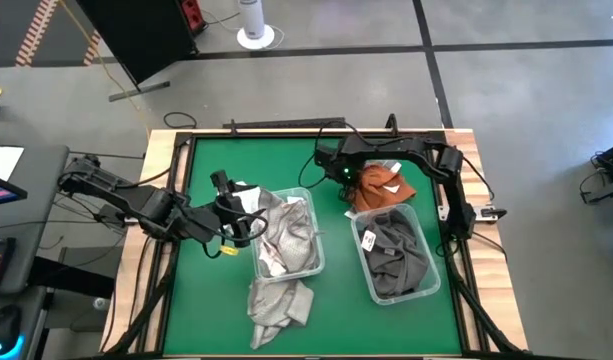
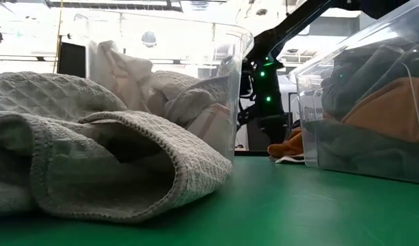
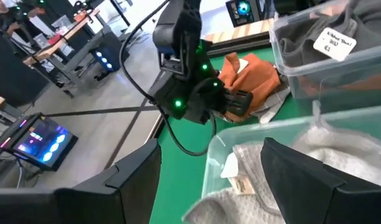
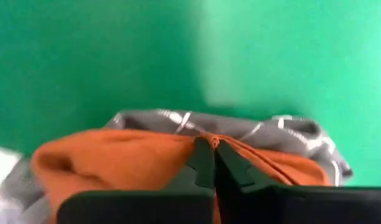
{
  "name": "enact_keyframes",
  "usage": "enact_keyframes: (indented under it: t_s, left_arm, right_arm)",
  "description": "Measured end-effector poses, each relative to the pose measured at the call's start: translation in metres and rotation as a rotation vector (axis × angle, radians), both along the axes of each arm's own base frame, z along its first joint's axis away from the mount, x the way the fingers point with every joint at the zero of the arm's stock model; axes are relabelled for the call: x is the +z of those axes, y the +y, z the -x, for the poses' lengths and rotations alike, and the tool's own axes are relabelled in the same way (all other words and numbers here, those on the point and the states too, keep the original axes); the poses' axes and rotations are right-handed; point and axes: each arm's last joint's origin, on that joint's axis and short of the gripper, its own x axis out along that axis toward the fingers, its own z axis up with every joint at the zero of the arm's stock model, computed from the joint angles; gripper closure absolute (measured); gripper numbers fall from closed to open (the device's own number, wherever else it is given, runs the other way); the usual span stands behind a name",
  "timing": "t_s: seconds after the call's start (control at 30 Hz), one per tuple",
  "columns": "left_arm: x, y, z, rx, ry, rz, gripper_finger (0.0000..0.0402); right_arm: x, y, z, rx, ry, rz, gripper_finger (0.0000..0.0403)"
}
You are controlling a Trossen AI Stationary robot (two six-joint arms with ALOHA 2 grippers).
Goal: Sort microfiber towel by color & place in baskets
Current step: Put the orange microfiber towel into the right transparent bin
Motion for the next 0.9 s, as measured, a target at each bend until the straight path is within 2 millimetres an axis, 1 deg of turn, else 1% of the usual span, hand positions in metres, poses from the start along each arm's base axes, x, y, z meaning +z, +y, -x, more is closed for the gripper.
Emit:
enact_keyframes:
  t_s: [0.07, 0.17, 0.27, 0.37, 0.53, 0.6, 0.7, 0.8, 0.9]
  left_arm:
    - [0.001, 0.000, -0.001, 0.002, -0.016, 0.007, 0.0136]
    - [0.007, -0.001, -0.003, -0.003, -0.076, 0.023, 0.0136]
    - [0.018, -0.005, -0.007, -0.041, -0.162, 0.020, 0.0136]
    - [0.028, -0.007, -0.009, -0.065, -0.219, -0.028, 0.0136]
    - [0.039, -0.004, -0.011, -0.054, -0.312, -0.026, 0.0136]
    - [0.041, -0.003, -0.012, -0.061, -0.353, 0.024, 0.0136]
    - [0.044, -0.003, -0.014, -0.143, -0.419, 0.128, 0.0136]
    - [0.046, -0.005, -0.015, -0.223, -0.455, 0.193, 0.0136]
    - [0.045, -0.006, -0.017, -0.233, -0.456, 0.209, 0.0136]
  right_arm:
    - [0.012, 0.007, 0.001, 0.017, -0.011, 0.004, 0.0384]
    - [0.047, 0.019, 0.004, 0.044, -0.063, 0.024, 0.0383]
    - [0.090, 0.031, 0.011, 0.080, -0.178, 0.066, 0.0385]
    - [0.136, 0.041, 0.026, 0.094, -0.322, 0.119, 0.0386]
    - [0.201, 0.055, 0.068, 0.064, -0.559, 0.201, 0.0386]
    - [0.228, 0.068, 0.086, 0.082, -0.702, 0.228, 0.0383]
    - [0.266, 0.090, 0.115, 0.161, -0.968, 0.187, 0.0382]
    - [0.297, 0.111, 0.145, 0.188, -1.202, 0.161, 0.0382]
    - [0.319, 0.127, 0.179, 0.206, -1.377, 0.138, 0.0382]
